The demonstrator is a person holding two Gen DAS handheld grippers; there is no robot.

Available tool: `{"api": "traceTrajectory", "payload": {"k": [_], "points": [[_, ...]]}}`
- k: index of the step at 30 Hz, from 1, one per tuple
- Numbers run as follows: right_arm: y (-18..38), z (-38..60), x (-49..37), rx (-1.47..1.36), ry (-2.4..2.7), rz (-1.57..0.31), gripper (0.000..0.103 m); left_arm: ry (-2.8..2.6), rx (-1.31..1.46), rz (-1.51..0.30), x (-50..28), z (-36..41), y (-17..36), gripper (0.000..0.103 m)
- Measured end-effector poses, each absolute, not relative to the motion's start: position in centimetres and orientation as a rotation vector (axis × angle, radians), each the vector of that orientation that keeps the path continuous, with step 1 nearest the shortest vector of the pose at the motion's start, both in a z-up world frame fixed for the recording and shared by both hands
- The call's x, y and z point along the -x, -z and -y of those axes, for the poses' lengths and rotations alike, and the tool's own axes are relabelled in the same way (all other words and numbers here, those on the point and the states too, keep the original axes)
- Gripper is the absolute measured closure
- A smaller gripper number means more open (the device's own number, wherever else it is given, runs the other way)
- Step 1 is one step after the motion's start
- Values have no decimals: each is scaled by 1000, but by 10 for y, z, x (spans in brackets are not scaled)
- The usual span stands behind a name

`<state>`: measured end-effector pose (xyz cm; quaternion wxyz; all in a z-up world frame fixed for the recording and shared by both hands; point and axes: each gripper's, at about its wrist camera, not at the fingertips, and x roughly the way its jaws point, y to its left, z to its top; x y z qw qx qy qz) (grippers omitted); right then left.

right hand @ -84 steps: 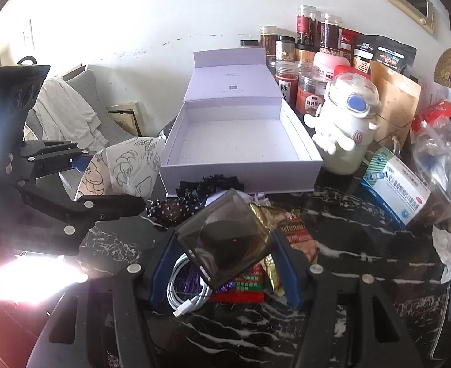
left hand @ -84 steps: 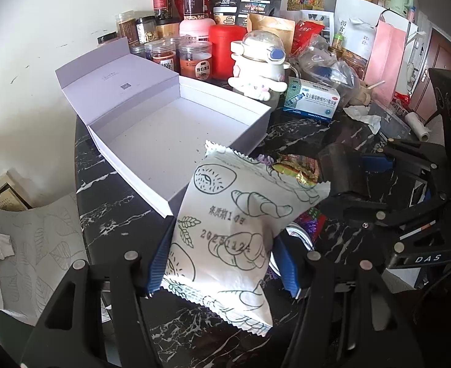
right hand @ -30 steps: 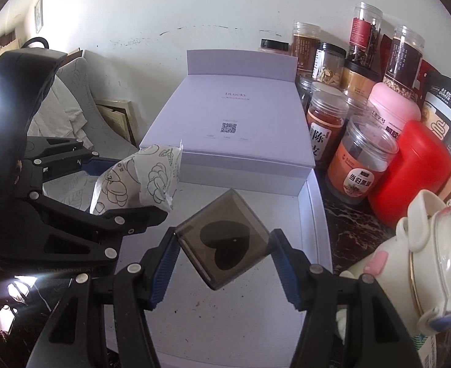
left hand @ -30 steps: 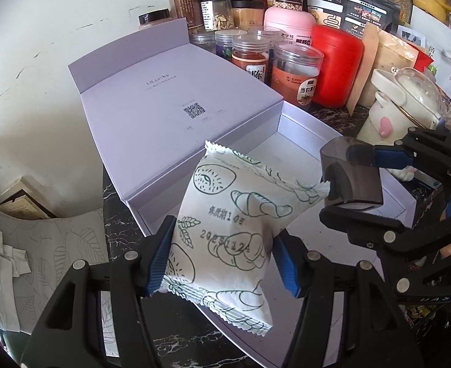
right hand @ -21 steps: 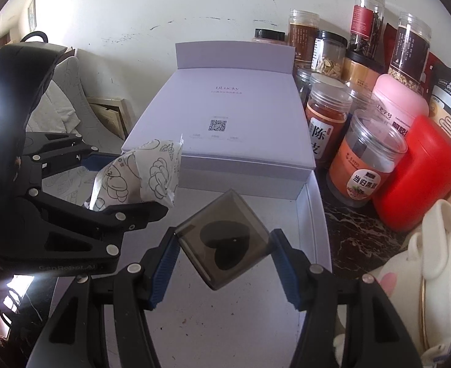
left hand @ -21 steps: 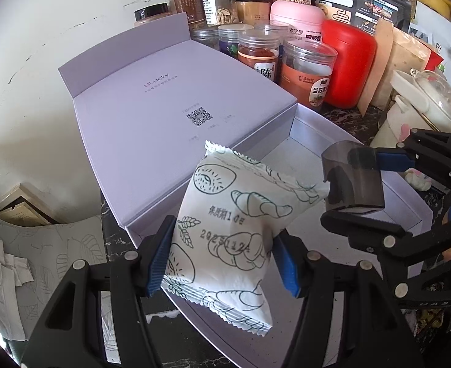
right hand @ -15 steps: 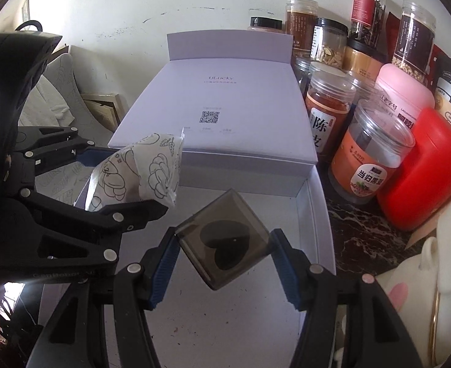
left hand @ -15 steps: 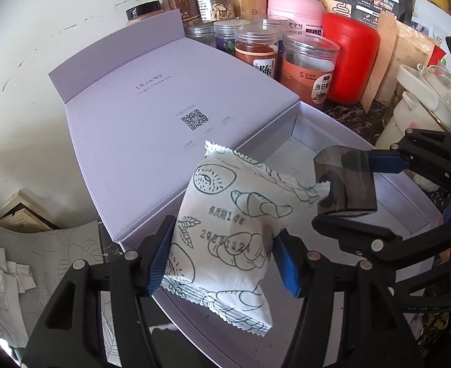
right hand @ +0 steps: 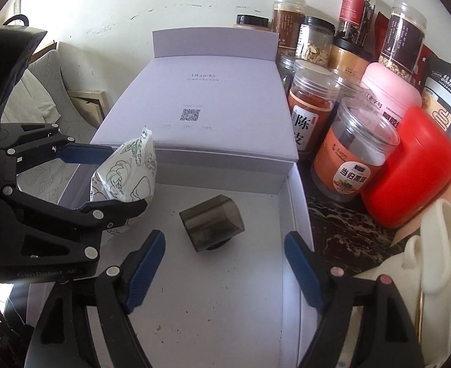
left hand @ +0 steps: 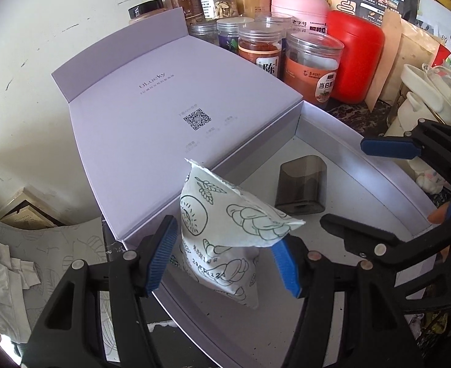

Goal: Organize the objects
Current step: 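Open the right tool to drop the case while the left tool releases the packet into the box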

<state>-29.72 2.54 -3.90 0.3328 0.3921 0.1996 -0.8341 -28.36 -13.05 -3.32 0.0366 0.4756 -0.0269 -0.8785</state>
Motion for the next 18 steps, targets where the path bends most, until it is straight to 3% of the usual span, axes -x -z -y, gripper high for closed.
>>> {"api": "traceTrajectory", "payload": {"k": [18], "points": [[-2, -38, 262, -947, 2232, -509, 22, 2725, -1296, 95, 235, 132, -25, 44]]}}
